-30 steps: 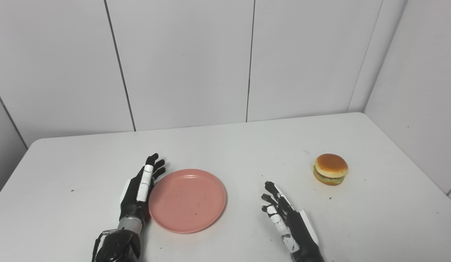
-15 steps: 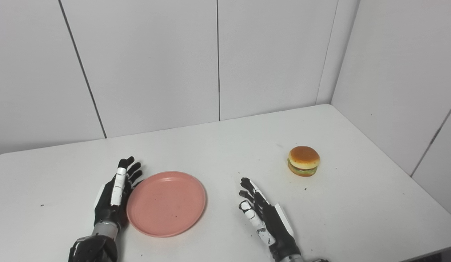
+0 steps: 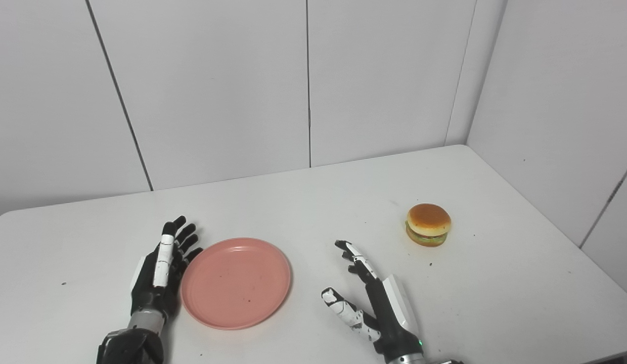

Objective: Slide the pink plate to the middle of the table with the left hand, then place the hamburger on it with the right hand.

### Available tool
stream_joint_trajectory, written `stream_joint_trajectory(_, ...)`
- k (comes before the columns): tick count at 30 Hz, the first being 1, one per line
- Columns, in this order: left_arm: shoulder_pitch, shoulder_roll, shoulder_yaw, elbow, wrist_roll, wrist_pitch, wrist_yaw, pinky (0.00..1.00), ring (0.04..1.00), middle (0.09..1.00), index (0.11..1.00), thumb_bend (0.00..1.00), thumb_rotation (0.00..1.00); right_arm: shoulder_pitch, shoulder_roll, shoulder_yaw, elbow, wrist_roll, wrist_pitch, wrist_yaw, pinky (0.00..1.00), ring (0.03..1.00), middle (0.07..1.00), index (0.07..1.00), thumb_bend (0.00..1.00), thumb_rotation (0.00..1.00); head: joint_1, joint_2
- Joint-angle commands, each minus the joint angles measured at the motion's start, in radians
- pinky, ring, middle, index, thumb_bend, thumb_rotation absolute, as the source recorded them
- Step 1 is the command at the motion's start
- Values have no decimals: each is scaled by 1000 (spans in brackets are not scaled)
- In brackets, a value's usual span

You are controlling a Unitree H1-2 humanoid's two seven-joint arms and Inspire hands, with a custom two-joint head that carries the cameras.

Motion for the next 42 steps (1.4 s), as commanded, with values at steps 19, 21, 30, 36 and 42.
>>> stream_joint_trajectory(19,-34,2,-16,66,13,-52,-14,830,900,889,882,851,866,-291,-209,-30,-96,-416,146,114,816,787,764,715,838,842,2,-35)
stream_joint_trajectory(21,-31,0,-18,58,13,-50,-15,834,901,890,881,851,864,-309,-230,-41,-87,-428,154,128,812,785,760,715,838,841,9,-37)
stream_joint_trajectory(30,-16,-4,-22,35,24,-38,-11,831,903,890,894,858,877,-375,-306,-81,-37,-454,190,177,801,783,767,726,865,847,18,-44)
stream_joint_trajectory(36,-14,-6,-22,26,25,-36,-12,834,908,894,890,863,876,-420,-357,-92,48,-466,207,179,770,765,753,725,864,833,22,-46)
stream_joint_trajectory(42,-8,-5,-19,12,22,-28,-10,840,907,895,896,868,871,-443,-395,-99,119,-457,244,209,710,769,770,742,878,844,25,-47)
